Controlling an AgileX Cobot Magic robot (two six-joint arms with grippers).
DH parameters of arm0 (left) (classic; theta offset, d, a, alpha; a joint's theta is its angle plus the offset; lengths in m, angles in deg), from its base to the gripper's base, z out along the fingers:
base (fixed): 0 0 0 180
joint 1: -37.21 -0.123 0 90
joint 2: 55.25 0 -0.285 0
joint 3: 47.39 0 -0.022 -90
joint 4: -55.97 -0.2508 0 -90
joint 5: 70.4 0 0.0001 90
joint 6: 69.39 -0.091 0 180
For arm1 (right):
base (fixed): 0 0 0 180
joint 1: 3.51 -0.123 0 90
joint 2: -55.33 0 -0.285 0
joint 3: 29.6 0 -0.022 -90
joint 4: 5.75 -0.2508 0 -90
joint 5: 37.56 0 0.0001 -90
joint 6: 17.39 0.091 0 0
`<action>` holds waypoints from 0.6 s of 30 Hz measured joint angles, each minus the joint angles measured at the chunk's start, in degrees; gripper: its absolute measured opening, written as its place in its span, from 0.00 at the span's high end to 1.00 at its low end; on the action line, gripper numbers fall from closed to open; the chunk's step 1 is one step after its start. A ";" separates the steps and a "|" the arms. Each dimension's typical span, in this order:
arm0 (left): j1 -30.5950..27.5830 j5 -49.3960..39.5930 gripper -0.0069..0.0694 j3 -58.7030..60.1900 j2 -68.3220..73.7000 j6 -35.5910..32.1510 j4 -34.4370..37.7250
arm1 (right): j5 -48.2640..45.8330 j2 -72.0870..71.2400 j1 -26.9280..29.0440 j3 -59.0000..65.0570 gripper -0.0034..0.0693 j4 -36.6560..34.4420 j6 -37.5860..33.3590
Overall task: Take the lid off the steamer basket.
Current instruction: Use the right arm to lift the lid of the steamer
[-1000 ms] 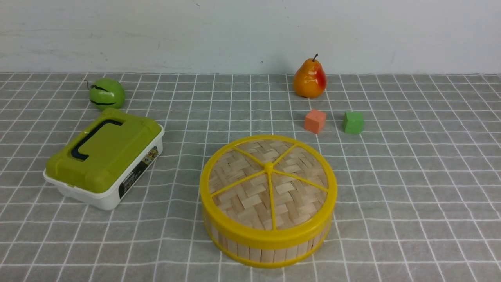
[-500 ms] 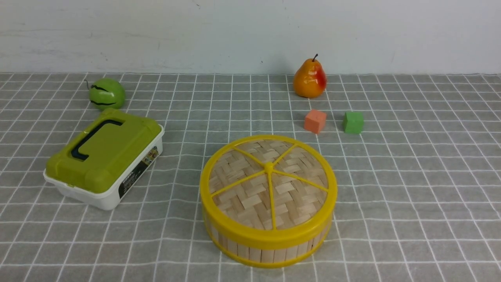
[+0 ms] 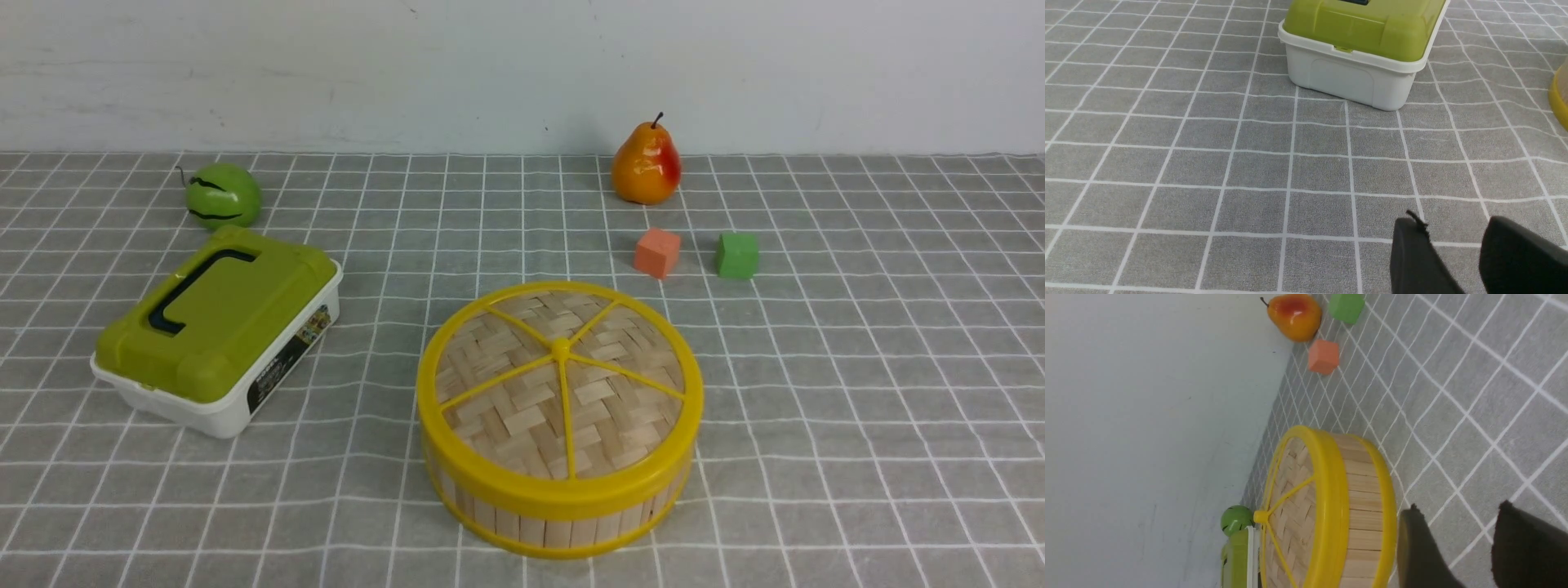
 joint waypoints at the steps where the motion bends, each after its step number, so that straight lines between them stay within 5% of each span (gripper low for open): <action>1: 0.00 0.00 0.60 0.00 0.00 0.00 0.00 | 0.00 0.00 0.00 0.00 0.62 0.53 -0.72; 8: 0.00 0.00 0.60 0.00 0.00 0.00 0.00 | -0.17 0.00 0.00 0.00 0.62 3.96 -5.44; 13: 0.00 0.00 0.60 0.00 0.00 0.00 0.00 | -1.06 0.00 0.00 -0.72 0.67 3.79 -16.30; 18: 0.00 0.00 0.60 0.00 0.00 0.00 0.00 | -8.11 3.83 0.00 -15.39 0.94 5.92 -37.46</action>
